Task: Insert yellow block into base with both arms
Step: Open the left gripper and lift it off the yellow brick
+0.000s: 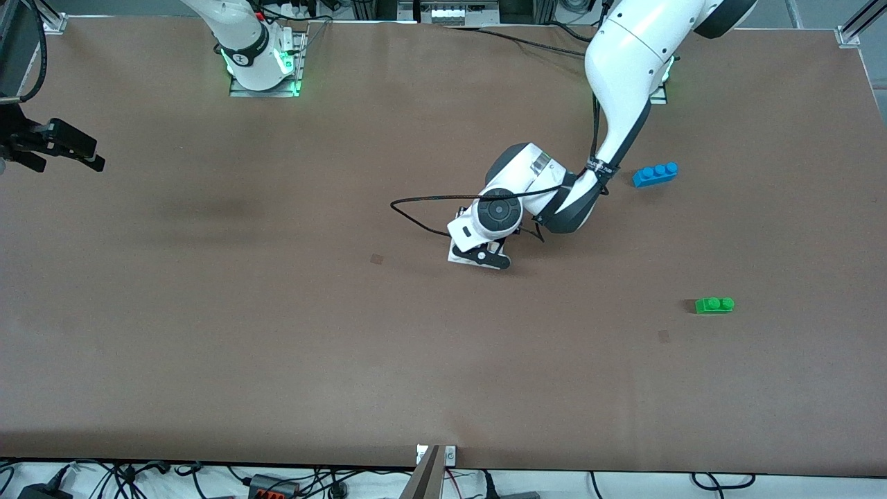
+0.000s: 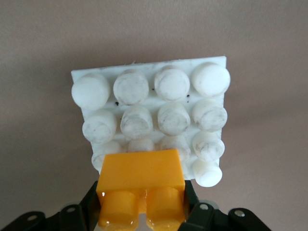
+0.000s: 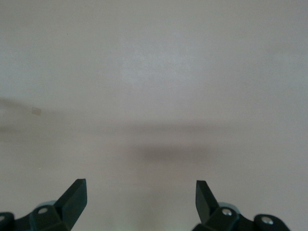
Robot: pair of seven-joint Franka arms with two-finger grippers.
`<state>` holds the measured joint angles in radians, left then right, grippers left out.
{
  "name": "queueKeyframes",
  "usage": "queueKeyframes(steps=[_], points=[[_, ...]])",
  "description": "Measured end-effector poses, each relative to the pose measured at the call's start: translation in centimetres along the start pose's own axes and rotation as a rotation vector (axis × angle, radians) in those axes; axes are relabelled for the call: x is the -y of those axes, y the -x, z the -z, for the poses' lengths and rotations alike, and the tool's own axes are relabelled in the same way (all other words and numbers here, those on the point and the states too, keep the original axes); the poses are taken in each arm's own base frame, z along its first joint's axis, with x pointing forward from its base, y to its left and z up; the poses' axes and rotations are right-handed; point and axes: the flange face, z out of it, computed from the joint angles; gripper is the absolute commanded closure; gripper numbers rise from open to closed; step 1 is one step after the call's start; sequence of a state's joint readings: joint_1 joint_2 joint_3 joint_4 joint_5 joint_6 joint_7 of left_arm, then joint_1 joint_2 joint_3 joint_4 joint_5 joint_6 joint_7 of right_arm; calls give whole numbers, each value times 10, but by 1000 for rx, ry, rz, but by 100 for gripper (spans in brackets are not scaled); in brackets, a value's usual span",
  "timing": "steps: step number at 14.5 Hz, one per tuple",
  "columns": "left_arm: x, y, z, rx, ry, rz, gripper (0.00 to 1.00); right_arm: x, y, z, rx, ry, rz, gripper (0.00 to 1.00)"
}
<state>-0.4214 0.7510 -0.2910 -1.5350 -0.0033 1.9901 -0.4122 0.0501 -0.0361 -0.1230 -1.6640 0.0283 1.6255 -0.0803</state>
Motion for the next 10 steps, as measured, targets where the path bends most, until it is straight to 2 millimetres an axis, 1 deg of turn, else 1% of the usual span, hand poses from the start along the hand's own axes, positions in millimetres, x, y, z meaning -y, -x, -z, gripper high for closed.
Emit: queueKeyframes(steps=[7,10], points=[[-4,-7,7,8,23,0,65,0,0,0,0,0,0,0],[-6,-8,-1,20,24,-39,65,0,0,0,0,0,0,0]])
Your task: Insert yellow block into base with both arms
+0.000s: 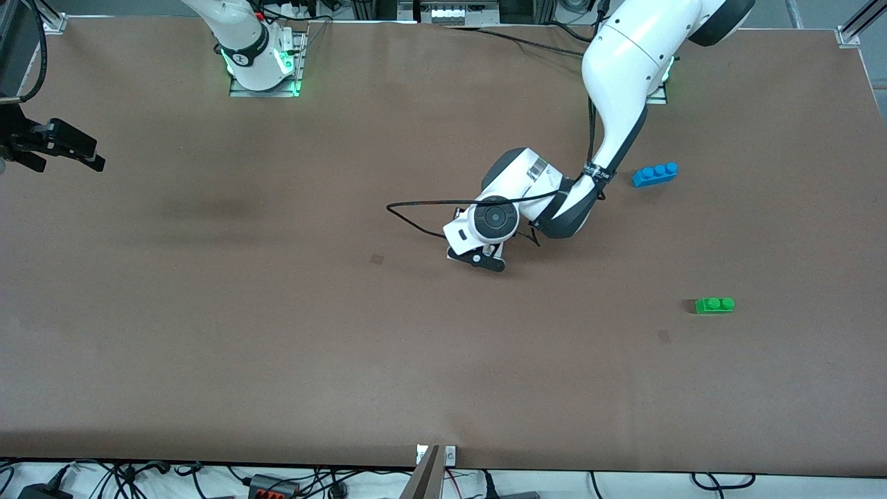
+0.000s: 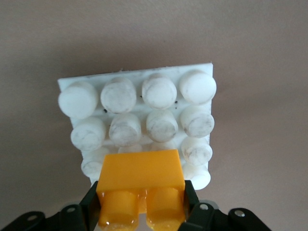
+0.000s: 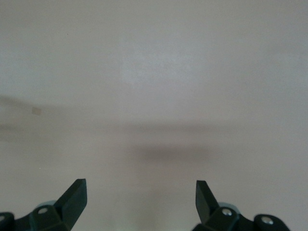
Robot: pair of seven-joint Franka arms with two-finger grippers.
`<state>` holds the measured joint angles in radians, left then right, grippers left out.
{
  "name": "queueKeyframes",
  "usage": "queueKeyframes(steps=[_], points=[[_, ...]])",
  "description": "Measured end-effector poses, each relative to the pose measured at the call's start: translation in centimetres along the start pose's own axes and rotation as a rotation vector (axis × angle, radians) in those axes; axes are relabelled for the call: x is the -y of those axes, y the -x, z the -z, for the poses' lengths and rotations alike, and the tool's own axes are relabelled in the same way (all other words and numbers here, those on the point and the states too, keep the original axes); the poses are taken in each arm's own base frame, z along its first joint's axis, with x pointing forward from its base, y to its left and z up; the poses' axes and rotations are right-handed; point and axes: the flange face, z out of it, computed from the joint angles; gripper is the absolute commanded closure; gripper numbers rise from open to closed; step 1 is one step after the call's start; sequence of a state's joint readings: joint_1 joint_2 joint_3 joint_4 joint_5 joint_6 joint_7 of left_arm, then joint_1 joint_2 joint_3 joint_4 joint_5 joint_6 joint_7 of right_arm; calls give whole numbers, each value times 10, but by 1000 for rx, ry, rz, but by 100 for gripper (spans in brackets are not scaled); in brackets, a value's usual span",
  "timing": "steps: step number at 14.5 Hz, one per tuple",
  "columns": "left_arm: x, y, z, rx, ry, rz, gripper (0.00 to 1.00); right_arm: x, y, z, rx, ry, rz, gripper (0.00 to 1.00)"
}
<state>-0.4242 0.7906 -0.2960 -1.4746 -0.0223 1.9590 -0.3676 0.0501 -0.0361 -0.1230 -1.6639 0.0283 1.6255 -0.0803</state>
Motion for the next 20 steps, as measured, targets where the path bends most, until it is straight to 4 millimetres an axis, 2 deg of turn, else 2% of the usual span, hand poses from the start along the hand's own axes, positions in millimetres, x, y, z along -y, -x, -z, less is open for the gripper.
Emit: queueKeyframes(steps=[8,9,10,13,15,16,18,20], points=[[1,-5,-16,22,3,-45,64,0,0,0,0,0,0,0],[1,-5,-16,23,3,-46,43,0,0,0,0,0,0,0],[0,-5,-16,23,3,-46,0,0,0,0,0,0,0,0],[3,-6,-12,25,4,-42,0,0,0,0,0,0,0,0],[13,-10,12,48,35,-13,0,0,0,0,0,0,0,0],[20,-11,32,49,61,6,0,0,0,0,0,0,0,0],[41,-12,81,3,91,36,0,0,0,0,0,0,0,0],[77,-10,133,-64,108,83,0,0,0,0,0,0,0,0]])
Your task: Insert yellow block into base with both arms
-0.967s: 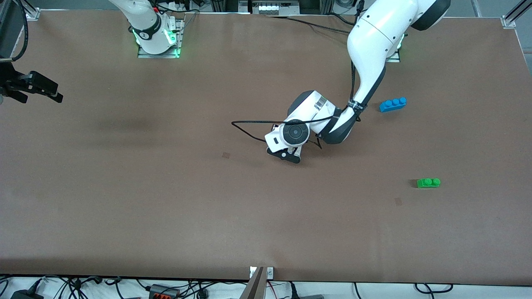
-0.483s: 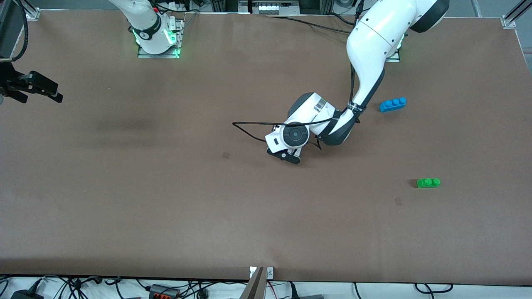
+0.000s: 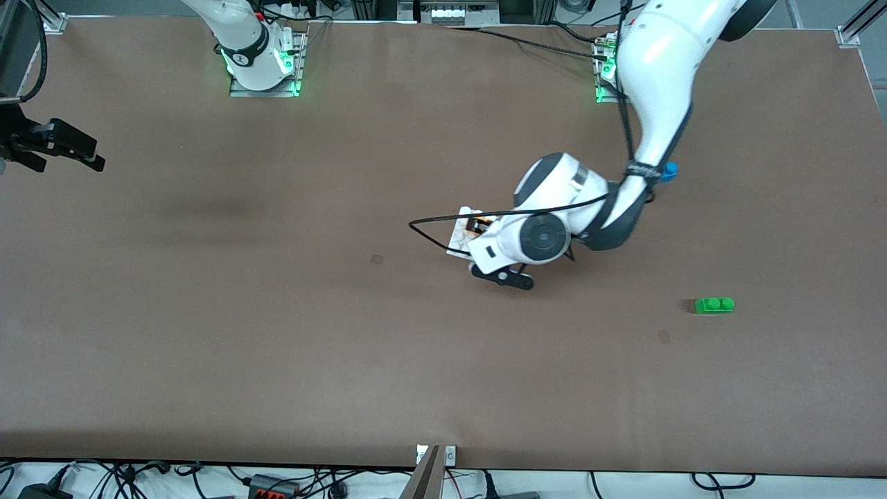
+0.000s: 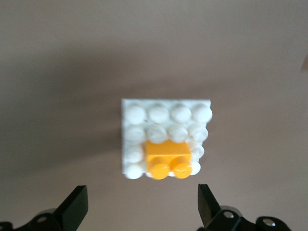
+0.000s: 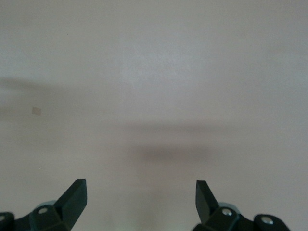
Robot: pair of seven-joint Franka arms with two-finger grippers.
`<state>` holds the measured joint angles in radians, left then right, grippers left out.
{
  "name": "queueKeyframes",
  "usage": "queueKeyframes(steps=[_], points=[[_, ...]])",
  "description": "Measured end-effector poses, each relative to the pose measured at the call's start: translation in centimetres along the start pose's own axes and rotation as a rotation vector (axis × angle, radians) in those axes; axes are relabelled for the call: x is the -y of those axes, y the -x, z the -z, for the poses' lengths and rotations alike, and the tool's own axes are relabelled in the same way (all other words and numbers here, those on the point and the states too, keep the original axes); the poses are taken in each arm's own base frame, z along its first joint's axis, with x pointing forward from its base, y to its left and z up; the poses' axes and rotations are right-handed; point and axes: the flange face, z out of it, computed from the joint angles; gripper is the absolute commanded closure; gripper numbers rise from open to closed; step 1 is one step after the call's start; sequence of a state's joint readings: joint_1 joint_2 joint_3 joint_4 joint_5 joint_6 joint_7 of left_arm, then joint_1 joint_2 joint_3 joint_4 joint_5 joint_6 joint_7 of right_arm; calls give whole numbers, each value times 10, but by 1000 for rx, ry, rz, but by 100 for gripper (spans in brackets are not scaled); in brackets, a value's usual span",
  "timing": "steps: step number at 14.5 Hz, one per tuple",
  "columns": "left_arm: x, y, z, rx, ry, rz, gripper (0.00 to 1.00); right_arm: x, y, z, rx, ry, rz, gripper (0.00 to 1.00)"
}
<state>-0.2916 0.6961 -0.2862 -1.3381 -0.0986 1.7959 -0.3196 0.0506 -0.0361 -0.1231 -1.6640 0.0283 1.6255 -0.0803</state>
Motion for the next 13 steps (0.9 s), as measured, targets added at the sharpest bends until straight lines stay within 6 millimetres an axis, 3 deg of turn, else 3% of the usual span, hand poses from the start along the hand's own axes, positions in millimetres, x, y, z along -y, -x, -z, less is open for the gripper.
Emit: queueKeyframes(steps=[2,5,8,13], points=[[48,-2,50,-47,15,66,0,0,0,0,0,0,0,0],[140,5,112,-87,32,185,0,0,0,0,0,0,0,0],[224,16,152,-128,22,304,0,0,0,0,0,0,1,0],[300,56,200,-163,-10,335,0,0,0,0,0,0,0,0]])
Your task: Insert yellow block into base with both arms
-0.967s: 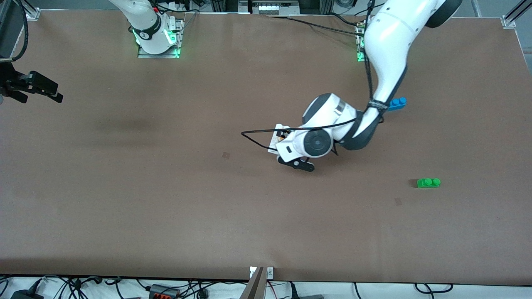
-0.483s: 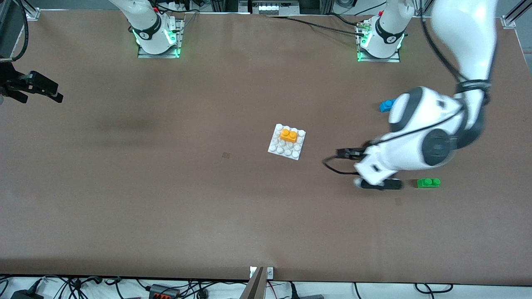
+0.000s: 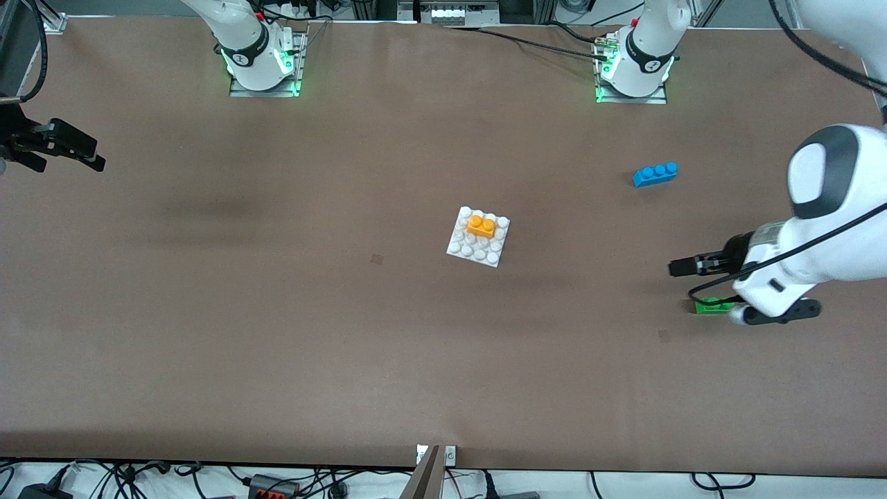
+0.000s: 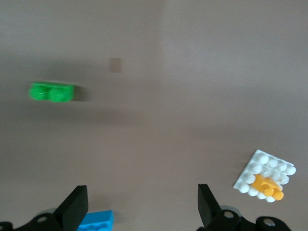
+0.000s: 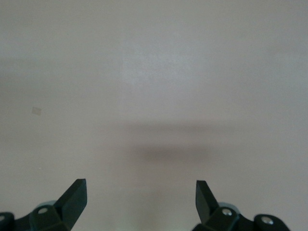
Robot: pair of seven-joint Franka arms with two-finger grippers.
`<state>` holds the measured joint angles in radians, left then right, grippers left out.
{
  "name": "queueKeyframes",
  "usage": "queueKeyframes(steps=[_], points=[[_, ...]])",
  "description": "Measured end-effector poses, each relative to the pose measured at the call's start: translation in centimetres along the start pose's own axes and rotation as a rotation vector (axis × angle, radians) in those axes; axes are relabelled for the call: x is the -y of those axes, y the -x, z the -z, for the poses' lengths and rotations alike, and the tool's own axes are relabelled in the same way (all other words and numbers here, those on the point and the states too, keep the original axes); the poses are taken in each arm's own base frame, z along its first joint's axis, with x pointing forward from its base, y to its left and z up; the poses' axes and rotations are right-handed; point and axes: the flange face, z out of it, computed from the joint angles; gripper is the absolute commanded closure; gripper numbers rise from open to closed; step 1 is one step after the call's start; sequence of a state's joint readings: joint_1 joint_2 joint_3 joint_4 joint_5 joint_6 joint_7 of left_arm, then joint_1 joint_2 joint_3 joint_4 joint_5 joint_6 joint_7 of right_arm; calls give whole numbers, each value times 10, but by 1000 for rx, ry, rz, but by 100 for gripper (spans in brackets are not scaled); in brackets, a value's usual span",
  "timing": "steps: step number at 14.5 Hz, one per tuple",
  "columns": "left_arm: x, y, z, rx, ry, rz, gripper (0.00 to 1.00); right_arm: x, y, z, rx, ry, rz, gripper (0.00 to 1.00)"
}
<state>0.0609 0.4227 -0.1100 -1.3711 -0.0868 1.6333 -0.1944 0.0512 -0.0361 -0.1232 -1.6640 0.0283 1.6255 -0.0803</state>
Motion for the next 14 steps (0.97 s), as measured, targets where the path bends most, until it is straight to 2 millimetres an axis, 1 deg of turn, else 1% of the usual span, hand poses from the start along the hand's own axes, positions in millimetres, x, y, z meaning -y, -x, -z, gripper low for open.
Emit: queueKeyframes(steps=[2,3,4,6,7,8,9,11,14], points=[[25,17,27,-35,-29,13,0,0,0,0,0,0,0,0],[33,27,43,-56,-40,10,0,0,0,0,0,0,0,0],[39,37,60,-78,-47,-3,0,0,0,0,0,0,0,0],[43,62,92,-107,-58,-23,0,0,0,0,0,0,0,0],[42,73,102,-113,-69,-28,0,0,0,0,0,0,0,0],[42,82,108,-120,-76,-31,0,0,0,0,0,0,0,0],[42,86,109,-121,-78,-32,0,0,0,0,0,0,0,0],[43,85,103,-111,-80,-37,0,0,0,0,0,0,0,0],[37,83,96,-104,-80,-57,0,0,0,0,0,0,0,0]])
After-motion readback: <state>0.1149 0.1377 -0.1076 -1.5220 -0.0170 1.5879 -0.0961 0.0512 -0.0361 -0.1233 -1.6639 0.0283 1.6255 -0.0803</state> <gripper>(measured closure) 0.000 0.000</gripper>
